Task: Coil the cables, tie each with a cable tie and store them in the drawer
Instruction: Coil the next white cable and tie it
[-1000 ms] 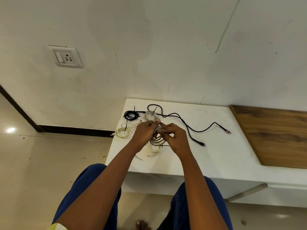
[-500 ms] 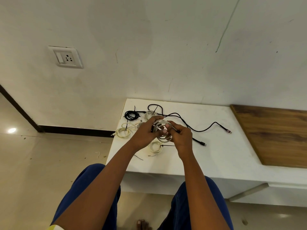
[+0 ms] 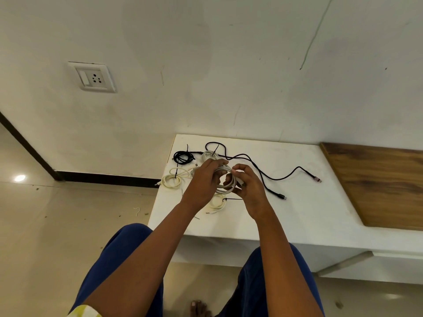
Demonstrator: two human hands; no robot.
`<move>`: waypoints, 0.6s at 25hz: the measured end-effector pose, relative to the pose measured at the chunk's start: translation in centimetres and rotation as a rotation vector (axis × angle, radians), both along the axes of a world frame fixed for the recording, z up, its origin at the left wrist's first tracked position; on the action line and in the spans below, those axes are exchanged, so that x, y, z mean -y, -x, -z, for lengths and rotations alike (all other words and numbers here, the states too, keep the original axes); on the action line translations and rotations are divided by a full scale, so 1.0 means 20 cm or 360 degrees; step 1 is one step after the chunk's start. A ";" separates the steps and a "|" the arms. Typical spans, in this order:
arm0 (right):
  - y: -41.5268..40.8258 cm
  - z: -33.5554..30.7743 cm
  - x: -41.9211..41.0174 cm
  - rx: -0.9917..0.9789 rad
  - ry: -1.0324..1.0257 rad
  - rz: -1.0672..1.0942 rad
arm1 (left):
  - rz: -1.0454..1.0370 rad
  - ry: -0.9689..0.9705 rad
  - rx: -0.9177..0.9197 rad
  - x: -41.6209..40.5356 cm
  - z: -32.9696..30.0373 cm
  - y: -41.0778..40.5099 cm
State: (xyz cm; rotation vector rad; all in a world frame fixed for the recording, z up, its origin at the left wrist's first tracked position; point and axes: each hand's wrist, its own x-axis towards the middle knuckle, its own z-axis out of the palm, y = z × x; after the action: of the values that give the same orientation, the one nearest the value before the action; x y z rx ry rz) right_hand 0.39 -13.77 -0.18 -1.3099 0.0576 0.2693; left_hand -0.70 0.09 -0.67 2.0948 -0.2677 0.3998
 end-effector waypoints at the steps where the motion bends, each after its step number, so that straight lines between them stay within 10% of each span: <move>1: 0.00 0.00 0.01 -0.0049 -0.0099 -0.0043 | 0.0000 -0.0008 0.0014 0.00 0.00 0.00; 11: -0.03 0.02 0.00 -0.0151 -0.0339 -0.0069 | 0.0301 0.0516 -0.0678 -0.09 -0.04 -0.03; 15: -0.04 0.03 0.00 -0.0113 -0.0318 0.0126 | -0.0080 0.0573 -0.0821 -0.23 -0.04 -0.07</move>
State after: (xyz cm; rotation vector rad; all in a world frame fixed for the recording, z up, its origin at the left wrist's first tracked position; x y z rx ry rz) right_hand 1.24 -13.71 -0.81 -1.0968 0.1390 0.2478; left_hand 0.67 4.69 0.11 1.7758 0.1533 -0.0704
